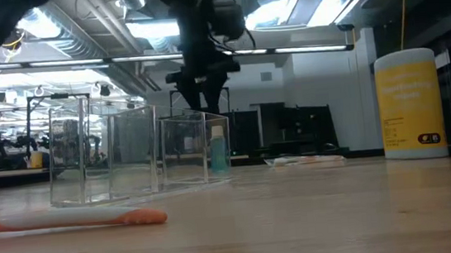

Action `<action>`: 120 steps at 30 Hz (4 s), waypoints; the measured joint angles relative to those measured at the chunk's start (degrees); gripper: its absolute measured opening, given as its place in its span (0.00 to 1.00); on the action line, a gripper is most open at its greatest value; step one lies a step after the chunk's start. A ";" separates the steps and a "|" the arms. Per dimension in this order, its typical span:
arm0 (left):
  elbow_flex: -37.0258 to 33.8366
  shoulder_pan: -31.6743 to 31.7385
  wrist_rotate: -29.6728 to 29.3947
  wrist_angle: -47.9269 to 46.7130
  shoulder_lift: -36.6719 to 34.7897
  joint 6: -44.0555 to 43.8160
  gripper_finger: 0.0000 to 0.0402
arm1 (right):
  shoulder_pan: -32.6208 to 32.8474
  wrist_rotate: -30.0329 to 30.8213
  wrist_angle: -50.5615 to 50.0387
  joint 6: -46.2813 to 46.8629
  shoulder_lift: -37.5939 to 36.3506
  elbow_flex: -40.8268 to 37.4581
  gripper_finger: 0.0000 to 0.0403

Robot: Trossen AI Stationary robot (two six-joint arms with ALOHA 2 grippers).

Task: Pick & Place toothbrushing station
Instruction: Put the top mouthwash into the transparent organizer

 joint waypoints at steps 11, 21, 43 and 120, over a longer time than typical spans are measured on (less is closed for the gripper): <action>3.41 -1.23 0.29 -1.05 4.17 -0.36 0.64 | 0.00 0.09 3.14 -0.62 -2.17 0.00 0.59; 3.39 -2.64 2.32 -0.63 4.09 -1.61 0.64 | 0.00 -0.01 3.14 -1.39 -2.17 0.00 0.59; 3.32 -1.40 4.82 2.33 6.95 -0.04 0.64 | 0.00 -1.14 4.00 -1.26 -2.17 -0.02 0.60; -13.92 -37.20 3.13 -8.13 -24.10 -56.85 0.22 | 0.04 0.85 8.10 -3.48 -4.16 -0.02 0.59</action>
